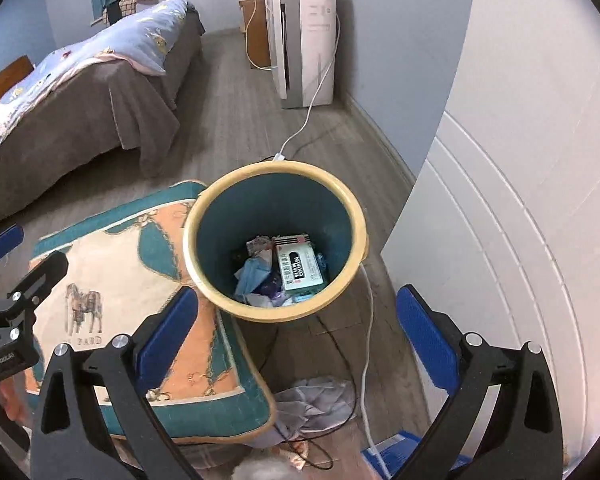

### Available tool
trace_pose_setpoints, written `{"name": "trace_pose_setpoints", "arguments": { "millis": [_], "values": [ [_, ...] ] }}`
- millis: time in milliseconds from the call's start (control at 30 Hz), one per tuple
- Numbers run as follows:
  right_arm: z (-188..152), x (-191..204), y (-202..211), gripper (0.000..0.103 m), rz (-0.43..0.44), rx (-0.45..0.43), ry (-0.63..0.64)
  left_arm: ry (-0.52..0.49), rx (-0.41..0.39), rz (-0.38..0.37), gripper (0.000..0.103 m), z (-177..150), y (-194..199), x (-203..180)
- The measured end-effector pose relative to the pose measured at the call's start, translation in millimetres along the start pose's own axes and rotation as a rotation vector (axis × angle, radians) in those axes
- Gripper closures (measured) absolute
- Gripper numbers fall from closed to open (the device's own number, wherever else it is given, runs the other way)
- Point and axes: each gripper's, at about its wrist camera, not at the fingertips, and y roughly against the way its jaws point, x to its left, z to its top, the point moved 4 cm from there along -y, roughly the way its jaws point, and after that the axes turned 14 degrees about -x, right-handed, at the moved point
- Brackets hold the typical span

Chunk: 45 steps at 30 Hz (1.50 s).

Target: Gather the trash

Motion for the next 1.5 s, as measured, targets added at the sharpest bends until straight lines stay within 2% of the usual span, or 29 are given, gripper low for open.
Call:
{"name": "trace_pose_setpoints", "arguments": {
  "millis": [100, 200, 267, 333, 600, 833, 1500],
  "values": [
    [1.4, -3.1, -2.1, 0.005, -0.04, -0.019, 0.023, -0.024, -0.002, 0.021, 0.005, -3.1, -8.1, 1.1],
    [-0.7, -7.7, -4.8, 0.005, -0.006, -0.007, -0.029, -0.015, 0.008, -0.008, 0.005, -7.0, -14.0, 1.2],
    [-2.8, -7.4, -6.5, 0.005, -0.011, 0.007, -0.027, -0.006, 0.008, 0.015, 0.005, -9.0, -15.6, 3.0],
    [-5.1, -4.8, -8.1, 0.005, -0.002, 0.02, -0.019, -0.007, 0.017, 0.007, 0.005, -10.8, -16.8, 3.1],
    [-6.9, -4.1, -8.2, 0.005, -0.014, 0.024, -0.011, -0.049, 0.011, -0.014, 0.005, -13.2, -14.1, -5.0],
    [-6.0, -3.1, -6.7, 0.005, -0.021, 0.019, 0.005, -0.02, 0.019, -0.03, 0.005, -12.8, -14.5, -3.5],
    [-6.9, -3.1, -8.0, 0.005, -0.03, 0.025, 0.008, -0.031, 0.009, -0.035, 0.005, -11.3, -12.0, -8.5]
  ]
}}
